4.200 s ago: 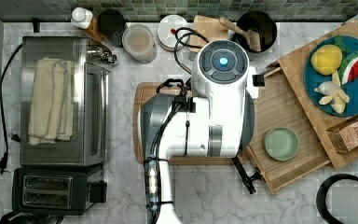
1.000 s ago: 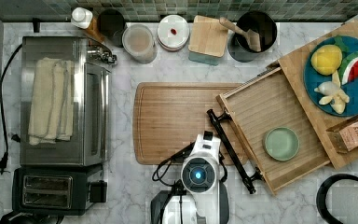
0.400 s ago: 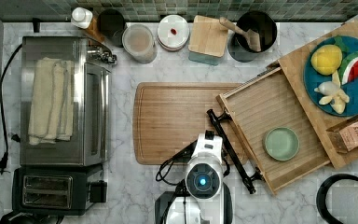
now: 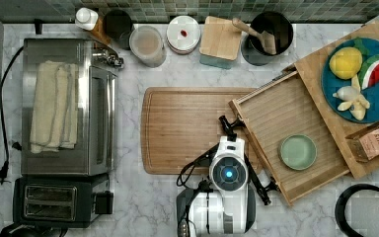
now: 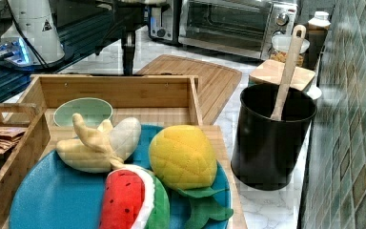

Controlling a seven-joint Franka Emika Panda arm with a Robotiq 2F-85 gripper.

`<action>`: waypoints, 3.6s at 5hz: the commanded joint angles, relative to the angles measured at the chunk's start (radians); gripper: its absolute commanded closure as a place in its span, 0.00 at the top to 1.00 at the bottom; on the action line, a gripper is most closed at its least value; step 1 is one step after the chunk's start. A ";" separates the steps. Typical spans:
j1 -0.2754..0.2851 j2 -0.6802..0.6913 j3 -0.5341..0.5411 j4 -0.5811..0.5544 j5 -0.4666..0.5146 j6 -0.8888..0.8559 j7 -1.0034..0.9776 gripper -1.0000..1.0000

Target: Close the drawer.

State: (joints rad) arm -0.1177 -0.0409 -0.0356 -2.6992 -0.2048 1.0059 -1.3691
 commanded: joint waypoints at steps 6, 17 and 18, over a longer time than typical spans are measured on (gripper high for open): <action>-0.087 0.144 -0.166 0.369 0.220 -0.061 -0.440 0.00; -0.137 0.266 -0.327 0.720 0.044 -0.119 -0.475 0.00; -0.153 0.280 -0.321 0.748 0.055 -0.106 -0.526 0.00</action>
